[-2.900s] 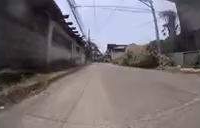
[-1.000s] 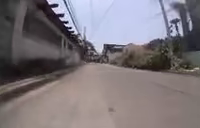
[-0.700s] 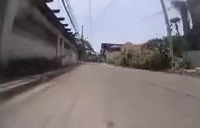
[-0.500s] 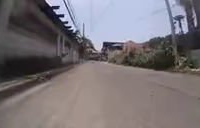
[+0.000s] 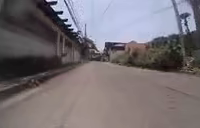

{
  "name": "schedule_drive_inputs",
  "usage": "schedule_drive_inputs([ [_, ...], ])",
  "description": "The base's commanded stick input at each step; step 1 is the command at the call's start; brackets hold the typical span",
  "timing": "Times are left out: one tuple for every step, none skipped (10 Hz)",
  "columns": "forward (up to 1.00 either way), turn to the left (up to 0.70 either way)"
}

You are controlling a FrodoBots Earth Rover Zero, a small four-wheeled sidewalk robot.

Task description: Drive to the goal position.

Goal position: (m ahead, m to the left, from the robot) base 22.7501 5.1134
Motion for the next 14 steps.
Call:
schedule_drive_inputs([
  [1.0,-0.02],
  [1.0,-0.02],
  [1.0,-0.02],
  [1.0,-0.02],
  [1.0,-0.02],
  [1.0,-0.02],
  [1.0,-0.02],
  [1.0,-0.02],
  [1.0,-0.02],
  [1.0,-0.02],
  [1.0,-0.02],
  [1.0,-0.14],
  [1.0,-0.32],
  [1.0,-0.4],
])
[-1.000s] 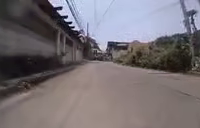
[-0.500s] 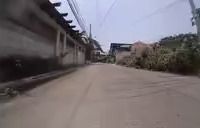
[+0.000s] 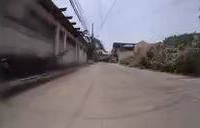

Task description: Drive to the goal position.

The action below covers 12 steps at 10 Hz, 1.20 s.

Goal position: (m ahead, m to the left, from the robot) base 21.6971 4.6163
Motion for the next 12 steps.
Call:
schedule_drive_inputs([
  [1.0,-0.37],
  [1.0,-0.21],
  [1.0,-0.06],
  [1.0,0.0],
  [1.0,0.02],
  [1.0,0.0],
  [1.0,0.0],
  [1.0,0.0],
  [1.0,0.0],
  [1.0,-0.01],
  [1.0,-0.01],
  [1.0,-0.01],
])
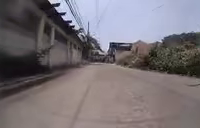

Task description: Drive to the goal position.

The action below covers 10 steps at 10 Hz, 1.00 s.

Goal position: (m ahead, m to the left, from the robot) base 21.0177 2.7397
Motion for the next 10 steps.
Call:
schedule_drive_inputs([
  [1.0,0.0],
  [1.0,0.0],
  [1.0,0.0],
  [1.0,0.0],
  [1.0,0.0],
  [1.0,0.0],
  [1.0,0.0],
  [1.0,-0.03],
  [1.0,-0.26],
  [1.0,-0.39],
])
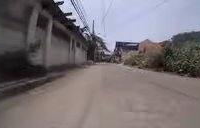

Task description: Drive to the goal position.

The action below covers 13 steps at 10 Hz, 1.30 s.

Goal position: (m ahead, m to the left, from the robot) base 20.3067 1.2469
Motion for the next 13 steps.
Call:
schedule_drive_inputs([
  [1.0,-0.4],
  [1.0,-0.4],
  [1.0,-0.4],
  [1.0,-0.3],
  [1.0,-0.05],
  [1.0,0.0],
  [1.0,0.0],
  [1.0,0.0],
  [1.0,0.0],
  [1.0,0.0],
  [1.0,0.0],
  [1.0,0.0],
  [1.0,0.0],
])
